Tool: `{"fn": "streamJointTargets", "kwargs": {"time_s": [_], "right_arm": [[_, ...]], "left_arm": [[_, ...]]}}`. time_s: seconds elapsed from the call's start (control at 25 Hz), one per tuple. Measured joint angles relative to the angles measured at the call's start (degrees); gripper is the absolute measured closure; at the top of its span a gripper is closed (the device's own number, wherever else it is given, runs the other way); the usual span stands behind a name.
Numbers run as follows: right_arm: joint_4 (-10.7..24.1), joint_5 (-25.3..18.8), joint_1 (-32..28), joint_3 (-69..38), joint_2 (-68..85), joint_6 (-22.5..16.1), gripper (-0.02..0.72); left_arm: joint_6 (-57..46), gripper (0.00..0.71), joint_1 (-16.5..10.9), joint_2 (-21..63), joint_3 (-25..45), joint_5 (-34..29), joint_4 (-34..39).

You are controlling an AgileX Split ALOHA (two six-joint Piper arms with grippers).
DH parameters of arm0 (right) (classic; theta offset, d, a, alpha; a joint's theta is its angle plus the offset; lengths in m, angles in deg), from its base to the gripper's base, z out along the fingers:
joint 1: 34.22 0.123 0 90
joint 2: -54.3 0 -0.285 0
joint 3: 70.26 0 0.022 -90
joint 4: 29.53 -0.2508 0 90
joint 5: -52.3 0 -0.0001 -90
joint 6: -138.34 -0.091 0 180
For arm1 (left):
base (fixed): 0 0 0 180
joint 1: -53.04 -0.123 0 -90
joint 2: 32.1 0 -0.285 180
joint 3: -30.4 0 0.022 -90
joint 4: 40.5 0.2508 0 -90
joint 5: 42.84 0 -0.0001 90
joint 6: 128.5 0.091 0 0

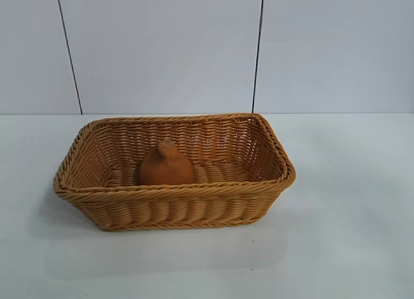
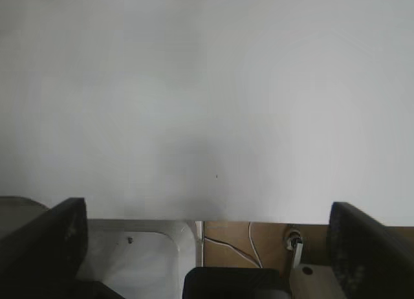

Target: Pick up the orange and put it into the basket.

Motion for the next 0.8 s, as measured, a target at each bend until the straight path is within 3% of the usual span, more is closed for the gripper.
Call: {"fn": "streamJointTargets", "kwargs": {"time_s": [0.2,0.8], "right_arm": [[0.0,7.15,0.0,-11.48,16.74,0.14,0.01],[0.0,7.48,0.0,-13.71,49.78,0.14,0.01]], "left_arm": [[0.0,0.095,0.0,0.0,0.0,0.0,0.0],[0.0,0.095,0.0,0.0,0.0,0.0,0.0]]}}
